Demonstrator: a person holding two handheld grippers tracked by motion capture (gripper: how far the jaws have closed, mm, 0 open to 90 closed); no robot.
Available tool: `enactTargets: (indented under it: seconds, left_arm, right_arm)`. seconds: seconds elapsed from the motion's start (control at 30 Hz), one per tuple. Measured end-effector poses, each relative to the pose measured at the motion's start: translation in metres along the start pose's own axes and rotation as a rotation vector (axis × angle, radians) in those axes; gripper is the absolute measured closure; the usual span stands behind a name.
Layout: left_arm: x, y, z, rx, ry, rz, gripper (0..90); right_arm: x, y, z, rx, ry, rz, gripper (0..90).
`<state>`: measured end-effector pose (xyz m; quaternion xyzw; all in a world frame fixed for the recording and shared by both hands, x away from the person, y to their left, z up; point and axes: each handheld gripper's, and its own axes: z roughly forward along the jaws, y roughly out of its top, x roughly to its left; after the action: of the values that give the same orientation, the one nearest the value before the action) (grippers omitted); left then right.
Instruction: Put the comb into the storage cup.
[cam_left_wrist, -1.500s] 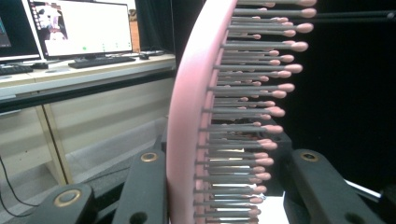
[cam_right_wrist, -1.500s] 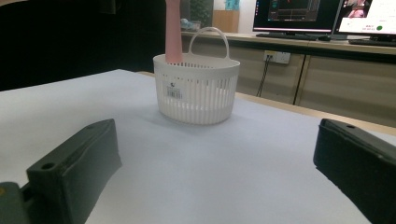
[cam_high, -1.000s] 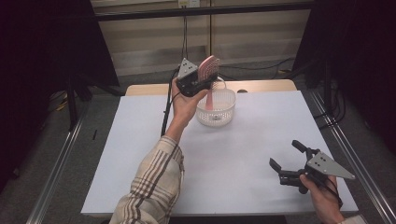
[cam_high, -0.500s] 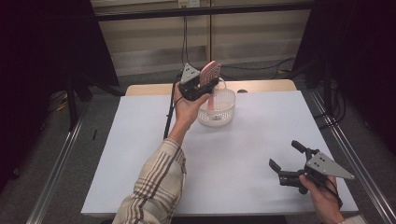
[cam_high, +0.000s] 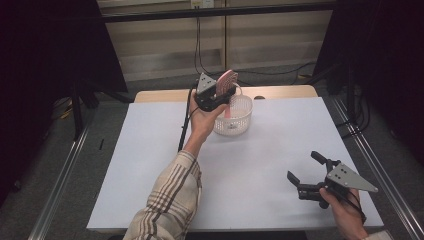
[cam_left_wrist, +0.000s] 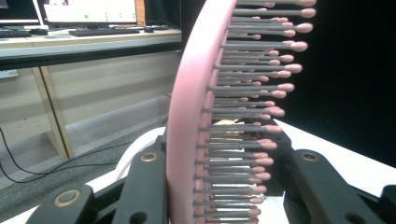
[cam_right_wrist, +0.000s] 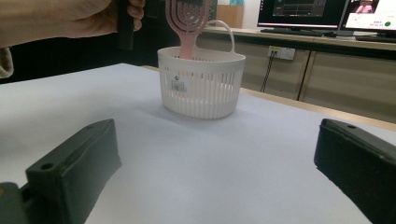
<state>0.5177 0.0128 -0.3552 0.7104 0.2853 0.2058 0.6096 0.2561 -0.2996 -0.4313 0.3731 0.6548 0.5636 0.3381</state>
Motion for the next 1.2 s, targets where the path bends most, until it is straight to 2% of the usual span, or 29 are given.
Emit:
enactTargets:
  seconds: [0.1,0.2,0.27,0.4,0.6,0.77,0.87,0.93,1.0,1.2]
  left_arm:
    - [-0.001,-0.002,0.003,0.006,0.003,0.016,63.0]
    - [-0.001,-0.005,0.005,0.000,0.005,-0.010,63.0]
    - [-0.002,-0.007,0.007,-0.004,0.005,0.000,63.0]
    - [-0.003,-0.012,0.009,-0.016,0.007,-0.015,63.0]
    - [-0.006,-0.022,0.013,0.009,-0.005,-0.010,63.0]
    - [-0.003,-0.022,0.011,0.020,-0.011,-0.029,62.7]
    - [0.000,-0.021,0.009,0.031,-0.001,-0.032,62.3]
    - [0.001,-0.021,0.008,0.042,0.020,0.000,61.1]
    - [0.003,-0.021,0.007,0.040,0.013,-0.020,61.2]
    - [0.008,-0.020,0.004,0.042,0.034,-0.013,58.9]
  right_arm:
    - [0.000,0.000,0.000,0.002,0.000,0.000,0.0]
    - [0.000,0.000,0.000,0.003,-0.001,-0.001,0.0]
    - [0.000,0.000,0.000,0.004,-0.002,0.000,0.0]
    - [0.000,0.000,0.000,0.006,0.001,0.000,0.0]
    - [0.001,0.000,-0.001,0.007,0.001,-0.002,0.0]
    - [0.001,-0.001,0.000,0.010,0.000,-0.004,0.0]
    - [0.001,-0.001,0.000,0.011,0.001,-0.006,0.0]
    - [0.001,-0.001,0.000,0.013,0.003,-0.006,0.0]
    - [0.001,-0.001,0.000,0.021,0.005,-0.016,0.0]
    - [0.001,-0.001,0.000,0.022,0.006,-0.016,0.0]
